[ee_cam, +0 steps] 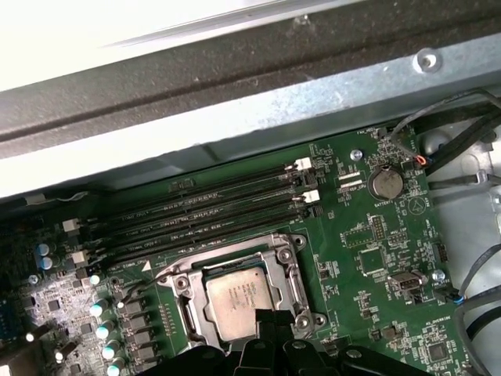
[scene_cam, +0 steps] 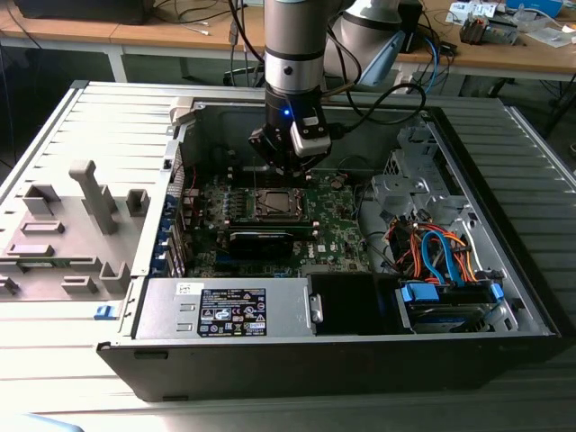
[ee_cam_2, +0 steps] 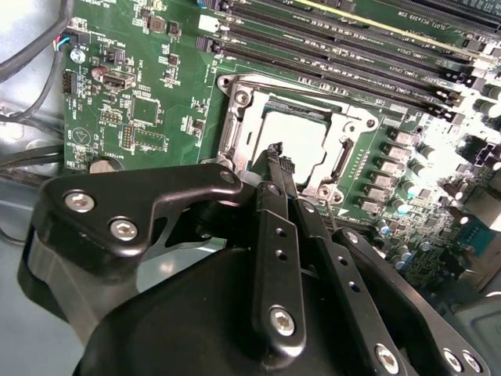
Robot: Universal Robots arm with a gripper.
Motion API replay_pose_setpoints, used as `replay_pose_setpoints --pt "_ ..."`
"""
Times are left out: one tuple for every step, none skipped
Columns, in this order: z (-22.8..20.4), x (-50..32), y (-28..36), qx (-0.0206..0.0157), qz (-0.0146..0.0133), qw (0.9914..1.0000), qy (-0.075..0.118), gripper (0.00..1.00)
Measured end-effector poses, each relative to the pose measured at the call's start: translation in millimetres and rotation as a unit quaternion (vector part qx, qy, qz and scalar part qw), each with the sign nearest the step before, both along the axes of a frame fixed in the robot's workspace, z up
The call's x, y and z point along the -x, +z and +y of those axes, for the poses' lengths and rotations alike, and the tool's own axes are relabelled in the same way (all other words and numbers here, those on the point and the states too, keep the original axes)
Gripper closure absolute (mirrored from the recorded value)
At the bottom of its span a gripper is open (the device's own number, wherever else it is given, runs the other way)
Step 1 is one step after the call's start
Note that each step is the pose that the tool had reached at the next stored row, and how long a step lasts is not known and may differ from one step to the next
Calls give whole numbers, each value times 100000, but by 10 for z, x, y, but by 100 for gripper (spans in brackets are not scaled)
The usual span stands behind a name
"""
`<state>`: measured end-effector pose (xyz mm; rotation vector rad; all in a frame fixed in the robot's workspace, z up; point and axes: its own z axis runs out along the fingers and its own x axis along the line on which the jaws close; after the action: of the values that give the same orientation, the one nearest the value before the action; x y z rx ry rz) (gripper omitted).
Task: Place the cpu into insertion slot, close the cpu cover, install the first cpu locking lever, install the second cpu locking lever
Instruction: 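Install the first cpu locking lever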
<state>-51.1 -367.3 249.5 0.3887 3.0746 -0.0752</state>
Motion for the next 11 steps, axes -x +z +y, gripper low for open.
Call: replay_pose_setpoints --pt "0 0 0 -2 -2 100000 90 89" --pt "0 0 0 -2 1 100000 189 89" --pt "0 0 0 -1 1 99999 322 89" --pt "0 0 0 -3 -3 99999 410 89" --pt "0 0 0 -2 0 99999 498 89" --pt "0 0 0 -1 -2 99998 594 89" --pt "0 0 0 -2 -2 99998 678 89" --pt "0 0 0 -2 -1 99997 764 89" --pt "0 0 0 -1 -1 99997 831 89" --pt "0 0 0 -2 -3 99996 916 89" --pt "0 0 0 -2 -2 99995 990 89"
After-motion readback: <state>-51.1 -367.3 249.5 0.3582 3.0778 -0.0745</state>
